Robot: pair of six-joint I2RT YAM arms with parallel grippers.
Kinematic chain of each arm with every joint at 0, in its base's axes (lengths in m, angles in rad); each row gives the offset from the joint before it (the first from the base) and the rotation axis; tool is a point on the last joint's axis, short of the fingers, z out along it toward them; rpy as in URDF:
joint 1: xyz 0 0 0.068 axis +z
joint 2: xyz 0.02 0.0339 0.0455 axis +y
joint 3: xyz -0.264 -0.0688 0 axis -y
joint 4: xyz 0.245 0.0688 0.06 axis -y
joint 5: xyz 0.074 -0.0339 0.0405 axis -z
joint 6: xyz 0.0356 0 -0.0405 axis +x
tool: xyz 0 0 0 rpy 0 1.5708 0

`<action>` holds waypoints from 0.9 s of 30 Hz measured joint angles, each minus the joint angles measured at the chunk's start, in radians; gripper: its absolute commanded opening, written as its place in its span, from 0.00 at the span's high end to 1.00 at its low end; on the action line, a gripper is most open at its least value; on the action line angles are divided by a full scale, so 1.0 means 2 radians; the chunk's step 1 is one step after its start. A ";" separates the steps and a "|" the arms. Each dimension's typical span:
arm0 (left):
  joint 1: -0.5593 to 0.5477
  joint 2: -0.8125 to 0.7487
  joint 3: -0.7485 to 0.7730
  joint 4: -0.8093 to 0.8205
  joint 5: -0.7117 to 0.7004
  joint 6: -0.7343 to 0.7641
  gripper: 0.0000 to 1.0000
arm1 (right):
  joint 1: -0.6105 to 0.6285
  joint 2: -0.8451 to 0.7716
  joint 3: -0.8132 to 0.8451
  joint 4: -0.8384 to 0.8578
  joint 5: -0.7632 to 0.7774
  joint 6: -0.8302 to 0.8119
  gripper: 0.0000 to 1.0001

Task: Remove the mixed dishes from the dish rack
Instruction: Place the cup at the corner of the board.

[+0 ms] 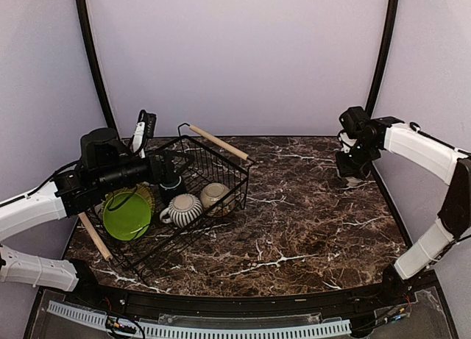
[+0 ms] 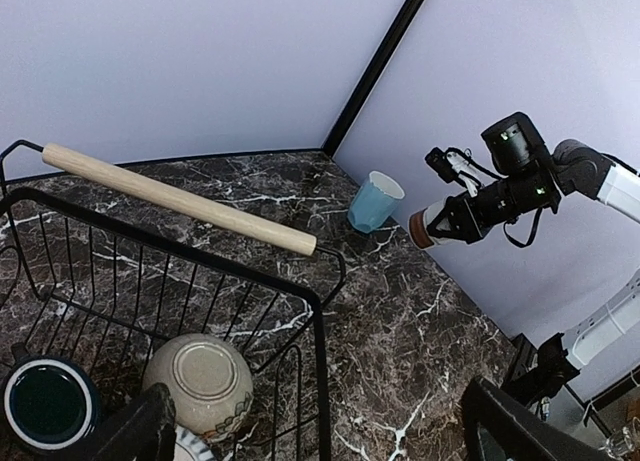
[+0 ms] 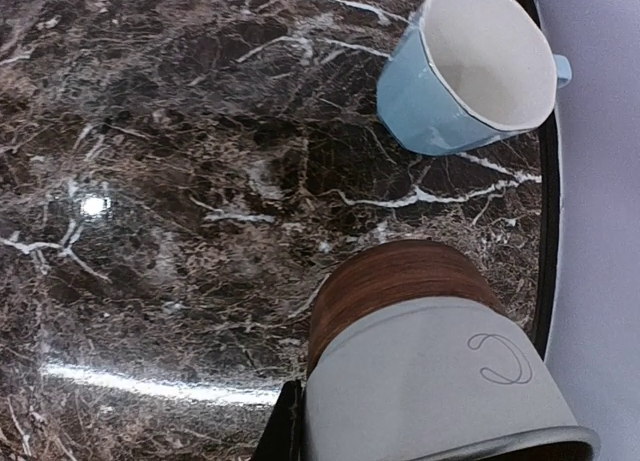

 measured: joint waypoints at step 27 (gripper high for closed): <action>0.000 -0.037 0.000 -0.038 -0.024 0.037 0.01 | -0.118 0.175 0.037 0.039 -0.052 -0.043 0.96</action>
